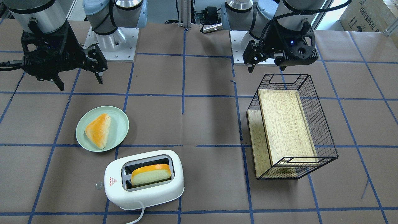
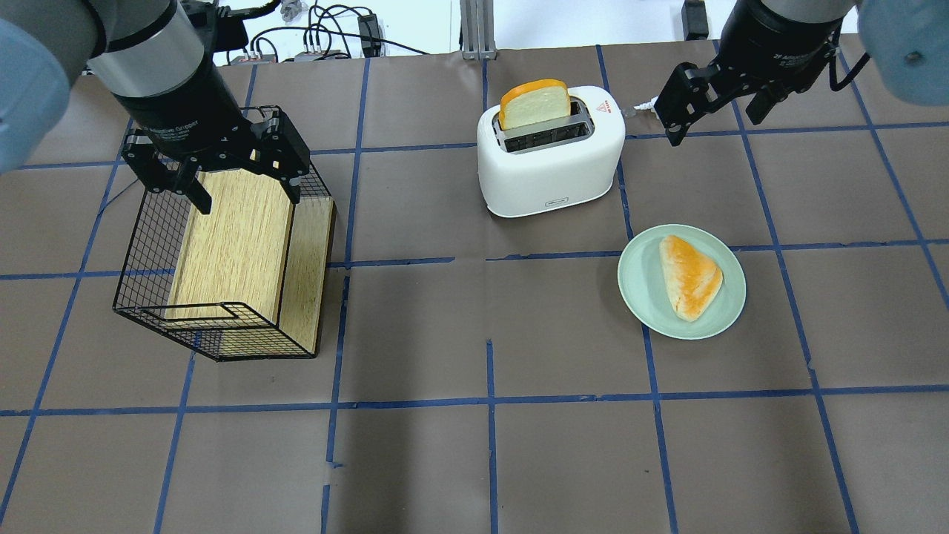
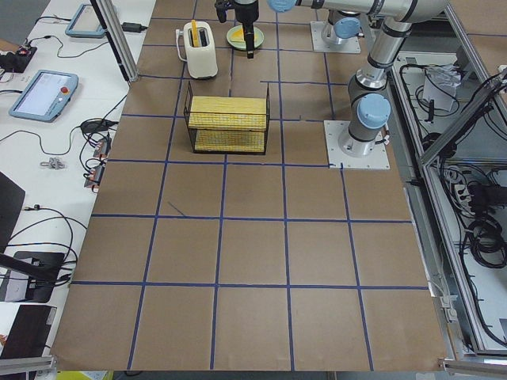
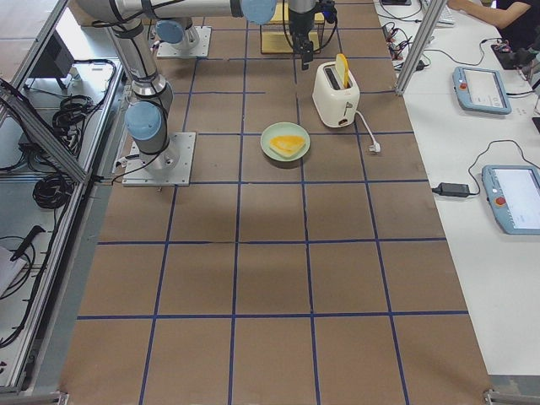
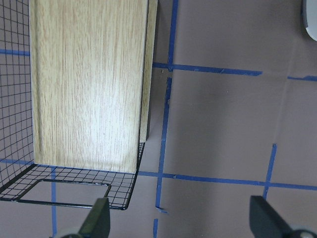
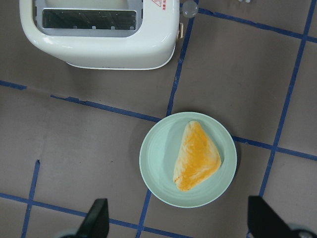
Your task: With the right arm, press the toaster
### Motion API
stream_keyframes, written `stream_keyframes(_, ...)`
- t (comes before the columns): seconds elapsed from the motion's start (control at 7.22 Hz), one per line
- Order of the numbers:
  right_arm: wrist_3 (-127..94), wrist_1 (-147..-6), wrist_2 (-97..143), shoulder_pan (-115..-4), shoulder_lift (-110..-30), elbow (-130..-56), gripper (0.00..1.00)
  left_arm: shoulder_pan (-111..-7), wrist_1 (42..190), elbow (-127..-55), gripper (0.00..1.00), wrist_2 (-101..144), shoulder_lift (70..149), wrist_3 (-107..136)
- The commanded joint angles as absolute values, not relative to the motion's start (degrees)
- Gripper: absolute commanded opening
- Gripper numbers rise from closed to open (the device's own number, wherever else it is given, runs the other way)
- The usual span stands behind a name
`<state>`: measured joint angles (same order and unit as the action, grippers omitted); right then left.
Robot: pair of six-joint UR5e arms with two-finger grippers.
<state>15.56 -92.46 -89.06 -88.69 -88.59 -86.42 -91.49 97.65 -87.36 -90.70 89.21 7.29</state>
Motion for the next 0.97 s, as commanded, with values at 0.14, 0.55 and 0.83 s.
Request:
stream_keyframes(0.14, 15.56, -92.72, -88.77, -88.68, -88.42, -86.57, 1.00, -91.49, 97.65, -87.36, 1.00, -90.70, 89.21, 7.29)
stream_keyframes(0.55, 15.64, -92.46, -89.21, -88.59, -87.19, -85.78, 1.00, -91.49, 97.65, -87.36, 1.00, -90.70, 89.21, 7.29)
stream_keyframes(0.83, 15.47, -92.81, -88.69, -88.33, -87.19, -85.61, 0.97, -91.49, 97.65, -87.36, 1.00, -90.70, 89.21, 7.29)
